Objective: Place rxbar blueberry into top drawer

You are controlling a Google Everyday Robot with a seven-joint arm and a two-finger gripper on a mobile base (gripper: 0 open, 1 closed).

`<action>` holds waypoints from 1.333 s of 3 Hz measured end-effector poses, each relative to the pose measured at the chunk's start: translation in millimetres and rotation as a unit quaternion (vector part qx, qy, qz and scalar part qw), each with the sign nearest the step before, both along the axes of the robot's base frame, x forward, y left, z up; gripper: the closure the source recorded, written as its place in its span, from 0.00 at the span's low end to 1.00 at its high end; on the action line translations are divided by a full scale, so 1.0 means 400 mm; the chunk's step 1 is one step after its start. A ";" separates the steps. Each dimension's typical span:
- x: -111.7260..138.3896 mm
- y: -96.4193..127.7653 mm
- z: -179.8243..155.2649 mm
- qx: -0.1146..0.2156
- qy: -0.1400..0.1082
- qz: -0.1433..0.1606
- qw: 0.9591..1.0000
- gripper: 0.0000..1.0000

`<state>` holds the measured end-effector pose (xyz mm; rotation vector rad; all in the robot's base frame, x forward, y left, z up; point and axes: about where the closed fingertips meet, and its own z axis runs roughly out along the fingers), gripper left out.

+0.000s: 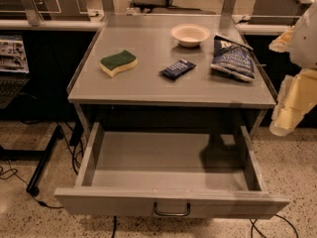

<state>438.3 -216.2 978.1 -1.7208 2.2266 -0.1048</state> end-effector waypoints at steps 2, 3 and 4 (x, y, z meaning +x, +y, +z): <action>0.064 0.000 0.002 0.026 -0.008 -0.003 1.000 0.00; 0.175 0.024 -0.021 0.056 0.005 0.015 0.998 0.00; 0.312 0.066 -0.040 0.087 0.002 0.048 0.995 0.00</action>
Offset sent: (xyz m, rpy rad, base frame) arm 0.0726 -0.0031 -0.0012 0.1492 -0.0234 -0.0172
